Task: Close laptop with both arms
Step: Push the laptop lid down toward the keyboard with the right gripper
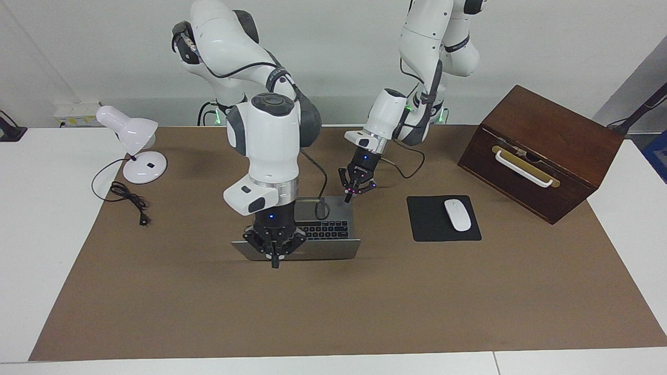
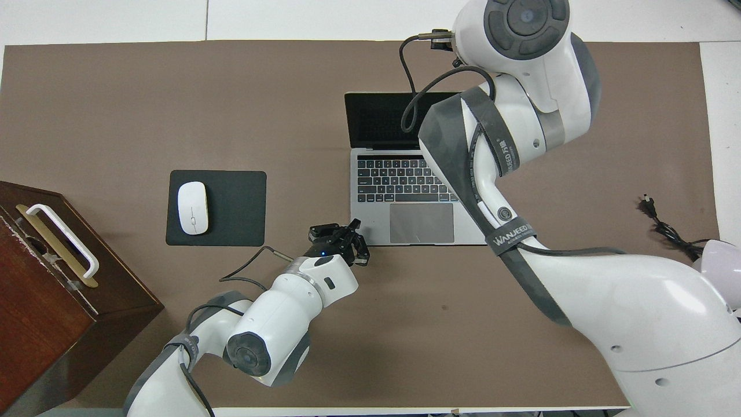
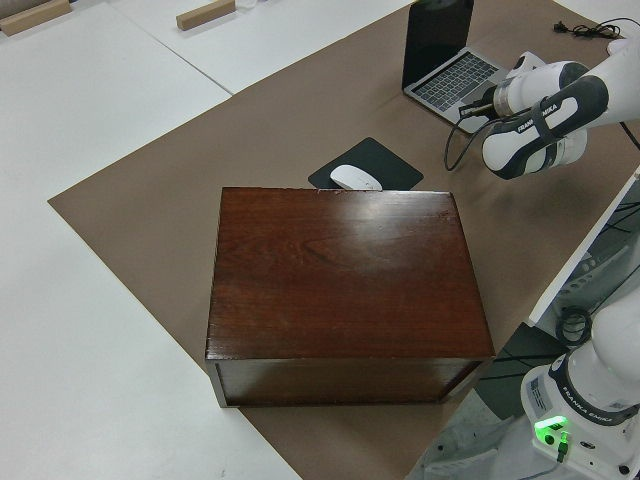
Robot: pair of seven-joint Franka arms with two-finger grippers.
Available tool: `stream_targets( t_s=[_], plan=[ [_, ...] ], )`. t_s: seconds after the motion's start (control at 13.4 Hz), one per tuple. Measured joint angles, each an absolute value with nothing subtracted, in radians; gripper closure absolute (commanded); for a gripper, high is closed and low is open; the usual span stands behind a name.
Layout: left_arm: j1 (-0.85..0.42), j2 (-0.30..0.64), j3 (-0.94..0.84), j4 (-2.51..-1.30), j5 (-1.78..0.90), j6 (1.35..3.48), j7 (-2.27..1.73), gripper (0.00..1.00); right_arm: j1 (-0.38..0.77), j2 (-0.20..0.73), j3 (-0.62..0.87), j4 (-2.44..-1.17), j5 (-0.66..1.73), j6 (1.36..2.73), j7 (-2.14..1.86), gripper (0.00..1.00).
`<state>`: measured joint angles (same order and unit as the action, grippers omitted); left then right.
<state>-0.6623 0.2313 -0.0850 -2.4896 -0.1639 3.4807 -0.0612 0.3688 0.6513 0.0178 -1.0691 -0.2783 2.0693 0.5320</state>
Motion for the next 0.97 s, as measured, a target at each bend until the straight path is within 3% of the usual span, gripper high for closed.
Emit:
stream_targets(
  t_s=[0.52, 0.97],
  plan=[
    [-0.662, 0.265, -0.083, -2.482, -0.164, 3.481, -0.008, 1.00, 0.376, 0.653, 0.071, -1.144, -0.266, 2.044, 0.495, 1.00],
    [-0.663, 0.276, -0.083, -2.479, -0.164, 3.481, 0.043, 1.00, 0.347, 0.626, 0.073, -1.178, -0.079, 1.942, 0.423, 1.00]
  ],
)
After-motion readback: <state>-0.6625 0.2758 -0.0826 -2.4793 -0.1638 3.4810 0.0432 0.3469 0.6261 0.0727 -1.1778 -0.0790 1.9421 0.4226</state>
